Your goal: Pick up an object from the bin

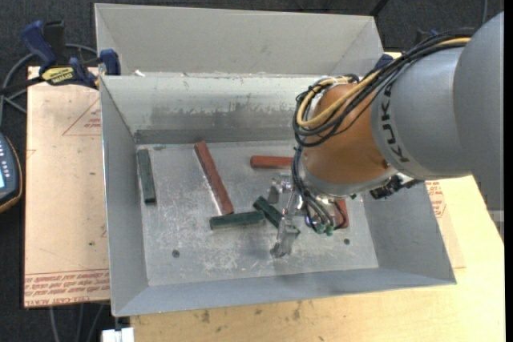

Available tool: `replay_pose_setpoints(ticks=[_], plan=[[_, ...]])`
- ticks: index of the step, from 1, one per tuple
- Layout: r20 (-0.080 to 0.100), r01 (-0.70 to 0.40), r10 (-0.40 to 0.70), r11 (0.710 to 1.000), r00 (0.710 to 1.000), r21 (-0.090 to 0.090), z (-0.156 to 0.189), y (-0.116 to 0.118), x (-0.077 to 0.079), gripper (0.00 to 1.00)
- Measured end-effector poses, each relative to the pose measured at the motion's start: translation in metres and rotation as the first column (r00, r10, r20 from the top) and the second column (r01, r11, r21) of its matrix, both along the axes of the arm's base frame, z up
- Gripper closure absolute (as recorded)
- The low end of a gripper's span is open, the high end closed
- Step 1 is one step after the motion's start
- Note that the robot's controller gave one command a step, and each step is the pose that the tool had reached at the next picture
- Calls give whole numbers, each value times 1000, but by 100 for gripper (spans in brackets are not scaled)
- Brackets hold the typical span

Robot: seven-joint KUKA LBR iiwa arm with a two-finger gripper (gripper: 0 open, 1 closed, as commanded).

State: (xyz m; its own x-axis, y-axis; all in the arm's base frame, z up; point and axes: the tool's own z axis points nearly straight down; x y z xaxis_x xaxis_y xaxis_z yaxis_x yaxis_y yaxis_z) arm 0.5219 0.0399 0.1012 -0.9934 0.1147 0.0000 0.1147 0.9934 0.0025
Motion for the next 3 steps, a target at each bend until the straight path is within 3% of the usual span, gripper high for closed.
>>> replay_pose_setpoints(ticks=[1,2,3], plan=[[-1,70,-70,998,998,-1,-2,1,-4,0],[3,153,-153,988,988,0,-31,-9,-11,0],[2,152,-152,988,988,0,-31,-8,-10,0]])
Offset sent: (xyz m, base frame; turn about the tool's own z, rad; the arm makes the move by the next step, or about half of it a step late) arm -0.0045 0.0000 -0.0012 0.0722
